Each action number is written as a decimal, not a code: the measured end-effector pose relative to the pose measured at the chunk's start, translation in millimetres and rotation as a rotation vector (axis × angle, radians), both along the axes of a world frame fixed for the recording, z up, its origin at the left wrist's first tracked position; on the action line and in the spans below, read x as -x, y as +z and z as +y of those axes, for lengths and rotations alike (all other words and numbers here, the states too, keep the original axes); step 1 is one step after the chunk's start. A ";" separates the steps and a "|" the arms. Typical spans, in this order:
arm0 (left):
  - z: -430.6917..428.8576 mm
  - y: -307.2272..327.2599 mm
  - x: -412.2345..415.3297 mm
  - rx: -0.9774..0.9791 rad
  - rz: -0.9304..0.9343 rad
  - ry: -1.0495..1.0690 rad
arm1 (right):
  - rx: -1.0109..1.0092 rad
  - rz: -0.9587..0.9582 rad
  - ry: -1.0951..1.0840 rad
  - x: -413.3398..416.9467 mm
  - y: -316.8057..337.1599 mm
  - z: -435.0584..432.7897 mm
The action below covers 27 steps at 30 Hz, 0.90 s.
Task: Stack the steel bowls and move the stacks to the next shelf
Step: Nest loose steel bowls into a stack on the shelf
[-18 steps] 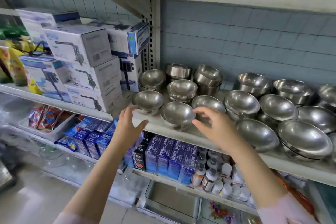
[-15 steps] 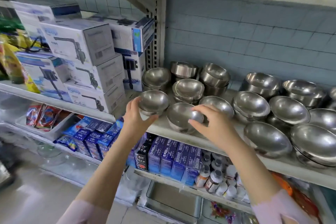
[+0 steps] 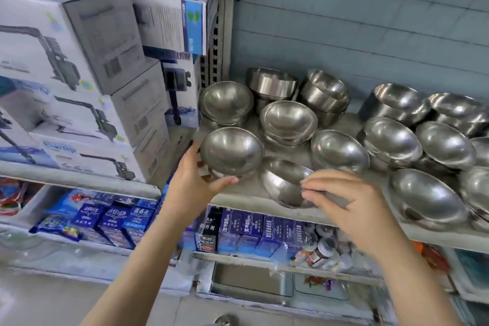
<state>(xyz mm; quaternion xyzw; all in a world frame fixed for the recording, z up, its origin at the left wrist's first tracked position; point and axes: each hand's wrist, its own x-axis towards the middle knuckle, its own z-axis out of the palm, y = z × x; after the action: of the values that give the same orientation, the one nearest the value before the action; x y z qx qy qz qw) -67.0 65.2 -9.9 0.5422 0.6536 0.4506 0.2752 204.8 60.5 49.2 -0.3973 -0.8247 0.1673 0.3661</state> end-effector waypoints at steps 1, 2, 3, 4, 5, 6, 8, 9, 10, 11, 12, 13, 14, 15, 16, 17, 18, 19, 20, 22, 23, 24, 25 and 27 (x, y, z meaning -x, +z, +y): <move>0.5 1.7 2.6 0.002 0.009 -0.012 | -0.001 0.013 0.009 2.6 9.0 -1.7; 0.4 3.5 4.6 0.007 0.011 -0.031 | -0.013 0.019 0.023 6.1 17.8 -2.9; 0.3 5.3 6.5 0.014 0.012 -0.048 | -0.038 0.021 0.036 11.2 25.8 -2.9; 0.5 6.7 7.7 0.022 0.015 -0.062 | -0.071 0.018 0.043 17.9 32.2 -1.1; 0.8 6.9 8.6 0.035 0.025 -0.075 | -0.104 0.011 0.048 25.8 36.1 2.6; 1.0 7.2 8.8 0.044 0.038 -0.091 | -0.131 0.000 0.056 34.2 36.3 8.4; 1.9 6.5 8.7 0.042 0.079 -0.117 | -0.160 -0.040 0.079 50.0 27.2 22.3; 2.1 6.8 8.7 0.043 0.099 -0.117 | -0.158 -0.056 0.086 55.9 19.1 28.6; 2.1 7.1 8.8 0.043 0.114 -0.111 | -0.145 -0.067 0.089 60.2 10.3 34.1; 2.1 7.1 9.3 0.041 0.122 -0.111 | -0.134 -0.076 0.088 62.0 1.6 38.2; 2.1 6.7 9.5 0.034 0.125 -0.117 | -0.127 -0.084 0.084 62.4 -5.9 41.2; 1.6 6.4 9.9 0.026 0.126 -0.125 | -0.126 -0.088 0.077 62.3 -11.8 43.3; 1.2 5.9 10.3 0.024 0.126 -0.130 | -0.125 -0.086 0.070 62.0 -15.5 44.9; 0.8 5.8 10.7 0.028 0.125 -0.131 | -0.126 -0.083 0.064 61.4 -17.9 46.1; 0.6 6.1 11.2 0.031 0.121 -0.134 | -0.131 -0.080 0.060 61.3 -19.2 47.2; 0.8 6.1 11.7 0.031 0.114 -0.140 | -0.136 -0.076 0.058 61.0 -20.0 48.2; 0.8 6.0 12.2 0.030 0.107 -0.150 | -0.137 -0.071 0.058 61.0 -21.0 49.0; 0.8 6.7 12.5 0.030 0.101 -0.159 | -0.138 -0.063 0.057 60.7 -21.9 49.3; 1.0 6.7 12.7 0.032 0.096 -0.161 | -0.139 -0.055 0.054 60.6 -23.2 49.5; 1.4 6.8 13.4 0.037 0.092 -0.159 | -0.145 -0.041 0.041 60.6 -27.0 48.1; 1.7 6.4 13.8 0.040 0.095 -0.159 | -0.148 -0.039 0.035 60.8 -29.4 47.3; 2.3 5.9 14.0 0.041 0.101 -0.163 | -0.146 -0.040 0.031 60.6 -31.8 46.7; 2.6 5.6 14.1 0.041 0.106 -0.169 | -0.137 -0.040 0.031 60.2 -34.3 46.4; 2.5 5.6 13.7 0.036 0.095 -0.179 | -0.115 -0.043 0.041 59.1 -38.5 47.0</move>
<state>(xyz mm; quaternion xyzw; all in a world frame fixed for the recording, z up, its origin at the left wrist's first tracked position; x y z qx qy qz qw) -80.7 67.8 -4.3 0.6142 0.6230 0.3860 0.2926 145.8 107.5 10.7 -0.3620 -0.8486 0.1185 0.3671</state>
